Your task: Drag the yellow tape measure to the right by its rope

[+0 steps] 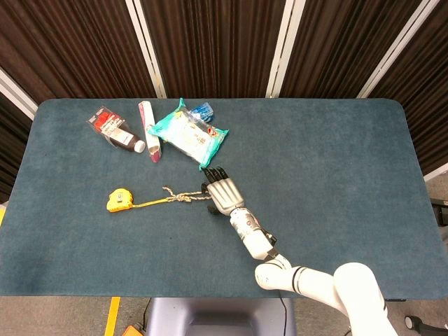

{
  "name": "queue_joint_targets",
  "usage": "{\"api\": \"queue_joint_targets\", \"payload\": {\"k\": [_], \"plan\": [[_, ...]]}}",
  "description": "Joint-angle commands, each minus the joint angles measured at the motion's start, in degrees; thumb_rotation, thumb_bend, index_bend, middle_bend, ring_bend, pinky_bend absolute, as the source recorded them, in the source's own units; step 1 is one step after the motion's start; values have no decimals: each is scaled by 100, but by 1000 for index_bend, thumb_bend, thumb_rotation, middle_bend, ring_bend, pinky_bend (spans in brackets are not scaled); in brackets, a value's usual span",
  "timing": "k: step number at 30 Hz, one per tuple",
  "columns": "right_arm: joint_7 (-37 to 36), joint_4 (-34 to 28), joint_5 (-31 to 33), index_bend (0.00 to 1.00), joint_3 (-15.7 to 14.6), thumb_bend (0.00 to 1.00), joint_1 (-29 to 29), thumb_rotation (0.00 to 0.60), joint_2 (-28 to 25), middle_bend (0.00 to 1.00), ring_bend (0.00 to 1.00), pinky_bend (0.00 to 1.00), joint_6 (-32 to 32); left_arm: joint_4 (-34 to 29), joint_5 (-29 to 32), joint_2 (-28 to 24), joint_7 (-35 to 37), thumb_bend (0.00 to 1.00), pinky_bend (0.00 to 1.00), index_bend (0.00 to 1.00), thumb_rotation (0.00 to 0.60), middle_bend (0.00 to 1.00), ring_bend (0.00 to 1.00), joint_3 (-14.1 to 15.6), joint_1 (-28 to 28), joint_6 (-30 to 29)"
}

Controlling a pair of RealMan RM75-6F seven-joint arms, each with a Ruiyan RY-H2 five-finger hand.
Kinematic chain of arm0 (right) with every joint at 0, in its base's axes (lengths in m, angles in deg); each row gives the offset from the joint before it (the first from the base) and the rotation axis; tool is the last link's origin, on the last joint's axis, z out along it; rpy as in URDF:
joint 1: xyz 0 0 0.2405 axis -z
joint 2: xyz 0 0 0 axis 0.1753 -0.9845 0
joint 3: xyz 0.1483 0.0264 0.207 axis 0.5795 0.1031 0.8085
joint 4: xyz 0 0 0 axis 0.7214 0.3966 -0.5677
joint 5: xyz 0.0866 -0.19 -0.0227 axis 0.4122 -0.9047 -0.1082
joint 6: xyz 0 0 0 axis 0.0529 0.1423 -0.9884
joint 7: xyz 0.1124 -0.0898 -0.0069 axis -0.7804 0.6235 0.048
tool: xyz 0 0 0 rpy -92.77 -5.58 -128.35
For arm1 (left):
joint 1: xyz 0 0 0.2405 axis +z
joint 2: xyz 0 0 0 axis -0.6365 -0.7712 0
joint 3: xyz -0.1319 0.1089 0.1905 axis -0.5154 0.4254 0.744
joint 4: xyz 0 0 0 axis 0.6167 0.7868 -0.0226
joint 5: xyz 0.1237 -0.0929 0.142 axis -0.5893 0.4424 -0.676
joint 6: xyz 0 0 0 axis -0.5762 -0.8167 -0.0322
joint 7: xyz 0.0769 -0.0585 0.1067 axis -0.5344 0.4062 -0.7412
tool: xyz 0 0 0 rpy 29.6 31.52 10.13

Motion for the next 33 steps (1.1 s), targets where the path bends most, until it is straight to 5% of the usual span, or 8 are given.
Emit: {"api": "queue_joint_targets", "payload": {"k": [1,24,33], "plan": [[-31,193,46,510,14,401,-71,600,113,62,52,0,-58,-6,11,-3,-8,406,112,143,600,0,0,-10,-3,6],[-306,1160,107,604,138,492,-382,600,606,85,74,0,-315,-4,19,-24,39,406,116,145,600,0,0,-25,19,15],[-384,1336,-1,746,158,559,-405,600,714,131,116,0,-143,-12,50,-21,63,407,118,145,600,0,0,-34,24,36]]}}
